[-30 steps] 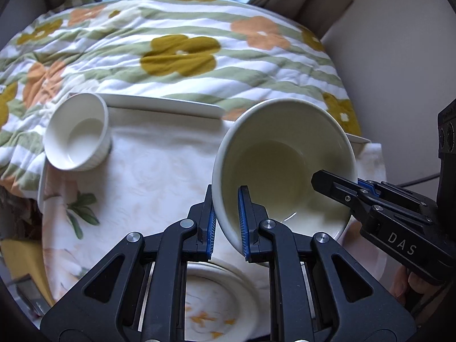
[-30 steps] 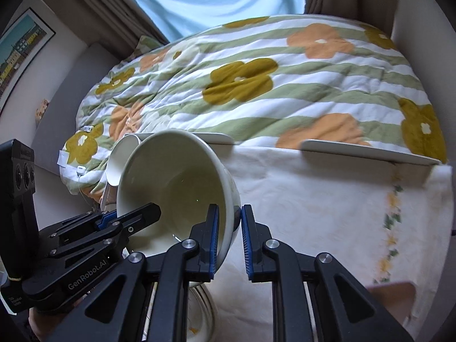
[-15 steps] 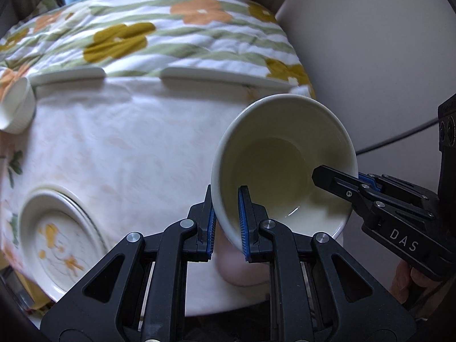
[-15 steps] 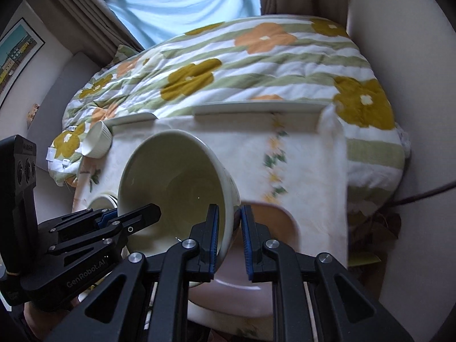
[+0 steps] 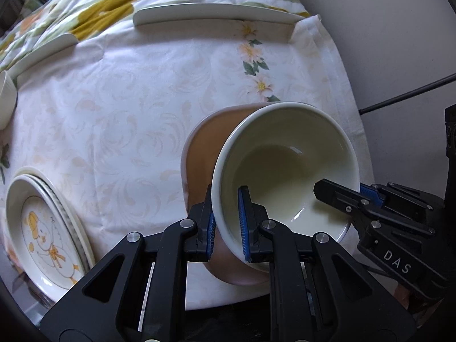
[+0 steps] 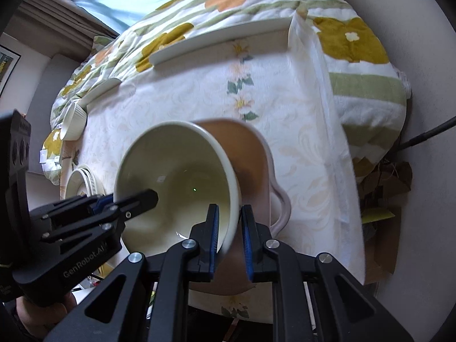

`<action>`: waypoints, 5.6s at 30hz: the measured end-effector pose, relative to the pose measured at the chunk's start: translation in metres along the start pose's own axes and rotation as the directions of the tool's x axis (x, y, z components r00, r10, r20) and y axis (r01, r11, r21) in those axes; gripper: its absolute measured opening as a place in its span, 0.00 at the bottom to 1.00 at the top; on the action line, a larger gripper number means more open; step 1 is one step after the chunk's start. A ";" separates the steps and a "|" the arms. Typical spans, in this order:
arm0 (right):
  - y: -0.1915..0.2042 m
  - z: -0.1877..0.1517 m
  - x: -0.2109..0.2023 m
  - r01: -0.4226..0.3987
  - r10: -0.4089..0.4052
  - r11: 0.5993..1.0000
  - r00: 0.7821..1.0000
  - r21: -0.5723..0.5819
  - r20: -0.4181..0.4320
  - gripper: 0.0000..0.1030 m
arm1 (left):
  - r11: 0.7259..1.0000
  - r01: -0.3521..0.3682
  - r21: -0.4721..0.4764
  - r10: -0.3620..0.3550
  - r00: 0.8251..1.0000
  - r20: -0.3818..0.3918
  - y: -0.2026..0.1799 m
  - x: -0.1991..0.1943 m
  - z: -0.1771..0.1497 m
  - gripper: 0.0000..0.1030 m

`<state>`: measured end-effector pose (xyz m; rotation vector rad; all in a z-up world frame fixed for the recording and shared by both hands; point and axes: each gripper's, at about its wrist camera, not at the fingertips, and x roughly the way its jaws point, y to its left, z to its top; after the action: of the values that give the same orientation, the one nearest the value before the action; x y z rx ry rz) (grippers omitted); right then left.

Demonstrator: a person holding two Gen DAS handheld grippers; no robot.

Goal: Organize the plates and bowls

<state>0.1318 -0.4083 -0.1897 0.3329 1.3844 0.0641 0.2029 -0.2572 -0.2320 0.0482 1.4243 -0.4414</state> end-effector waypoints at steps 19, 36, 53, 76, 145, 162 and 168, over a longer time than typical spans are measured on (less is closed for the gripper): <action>0.008 -0.009 0.015 0.104 -0.104 0.995 0.995 0.014 -0.002 0.14 | 0.990 -0.089 0.107 0.092 0.996 -0.021 -0.013 0.021 0.000 0.12; 0.009 -0.017 -0.017 0.089 -0.088 0.996 0.992 -0.006 0.089 0.14 | 0.992 -0.101 0.080 0.096 0.993 0.061 -0.017 -0.015 -0.013 0.13; 0.085 -0.010 -0.056 -0.023 0.111 0.915 0.974 -0.403 0.197 0.84 | 0.967 -0.156 -0.201 0.228 0.878 0.420 0.065 -0.145 -0.052 0.96; 0.353 0.164 0.054 -0.119 0.213 0.753 0.975 -0.648 0.068 0.84 | 0.742 0.000 -0.671 0.347 0.856 0.384 0.377 -0.168 -0.027 0.95; 0.116 0.054 -0.066 -0.064 0.156 0.922 0.964 -0.382 0.213 0.15 | 0.964 0.038 -0.264 0.086 0.893 0.442 0.054 -0.144 -0.017 0.16; 0.014 -0.001 -0.021 -0.032 0.047 0.981 0.996 -0.190 0.074 0.15 | 0.988 0.021 -0.155 0.005 0.987 0.162 -0.013 -0.041 -0.033 0.16; 0.016 -0.009 -0.008 -0.006 0.019 0.981 0.998 -0.193 0.064 0.15 | 0.991 -0.010 -0.133 0.027 0.991 0.130 -0.009 -0.028 -0.030 0.16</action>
<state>0.1238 -0.3934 -0.1796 0.1801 1.2995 0.1954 0.1693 -0.2491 -0.2078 -0.0734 1.3188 -0.3280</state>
